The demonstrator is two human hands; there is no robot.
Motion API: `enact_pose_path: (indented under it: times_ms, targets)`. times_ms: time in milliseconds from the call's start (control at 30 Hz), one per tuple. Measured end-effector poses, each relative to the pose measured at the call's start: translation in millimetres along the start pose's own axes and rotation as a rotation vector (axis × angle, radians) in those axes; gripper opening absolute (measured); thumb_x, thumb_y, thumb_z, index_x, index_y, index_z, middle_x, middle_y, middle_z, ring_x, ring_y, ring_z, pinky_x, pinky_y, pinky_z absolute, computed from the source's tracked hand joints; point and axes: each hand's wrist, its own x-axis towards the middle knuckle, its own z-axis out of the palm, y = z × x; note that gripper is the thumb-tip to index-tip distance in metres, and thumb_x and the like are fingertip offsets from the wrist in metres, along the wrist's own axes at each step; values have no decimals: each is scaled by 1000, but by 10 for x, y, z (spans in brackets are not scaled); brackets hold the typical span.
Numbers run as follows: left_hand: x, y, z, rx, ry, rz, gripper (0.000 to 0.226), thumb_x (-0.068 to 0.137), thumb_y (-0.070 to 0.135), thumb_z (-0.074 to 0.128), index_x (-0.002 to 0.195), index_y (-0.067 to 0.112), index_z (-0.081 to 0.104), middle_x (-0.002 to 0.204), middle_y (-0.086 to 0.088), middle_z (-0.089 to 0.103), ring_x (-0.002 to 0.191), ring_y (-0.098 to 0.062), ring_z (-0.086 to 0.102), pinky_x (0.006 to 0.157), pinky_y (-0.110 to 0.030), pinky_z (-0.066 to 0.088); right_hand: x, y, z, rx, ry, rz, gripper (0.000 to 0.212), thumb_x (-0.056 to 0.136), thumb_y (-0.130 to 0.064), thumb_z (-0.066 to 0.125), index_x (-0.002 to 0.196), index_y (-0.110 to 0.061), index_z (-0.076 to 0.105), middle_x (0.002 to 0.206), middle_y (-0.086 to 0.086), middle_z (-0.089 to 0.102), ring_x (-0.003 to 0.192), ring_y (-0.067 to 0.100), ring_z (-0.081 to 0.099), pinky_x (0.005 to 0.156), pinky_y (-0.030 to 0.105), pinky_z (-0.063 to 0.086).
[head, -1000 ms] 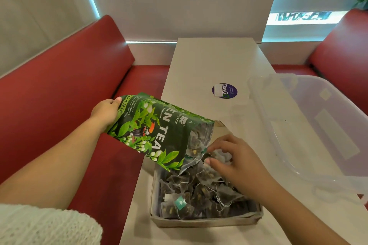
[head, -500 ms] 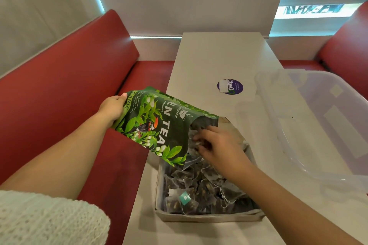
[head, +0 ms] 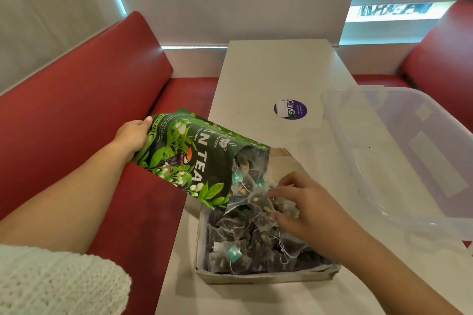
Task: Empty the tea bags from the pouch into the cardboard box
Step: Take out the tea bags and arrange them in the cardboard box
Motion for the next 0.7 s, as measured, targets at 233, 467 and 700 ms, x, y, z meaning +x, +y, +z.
enact_pose_path:
  times_ms: [233,467,700]
  targets:
    - [-38,-7,28,-16,-2,-10,48,95,48,41,104,8,67,109,-17,67,104,-36,60,97,-47,46,431,-166,309,-102,-20,-116,53,87,-21,62,137,-26,45,137,7,44,119,25,46,98,37,45]
    - [-46,-36,60,-29,3,-24,48,96,47,42,103,8,68,109,-16,67,104,-36,60,97,-46,46,391,-103,236,27,85,-92,17,83,-6,66,98,-13,70,103,1,59,85,16,60,74,30,55]
    - [-18,-66,133,-5,5,-34,47,96,48,41,108,10,67,114,-17,65,108,-36,58,99,-44,44,-20,42,0,61,216,-57,22,77,-6,72,90,-23,69,94,-11,58,76,5,58,67,17,49]
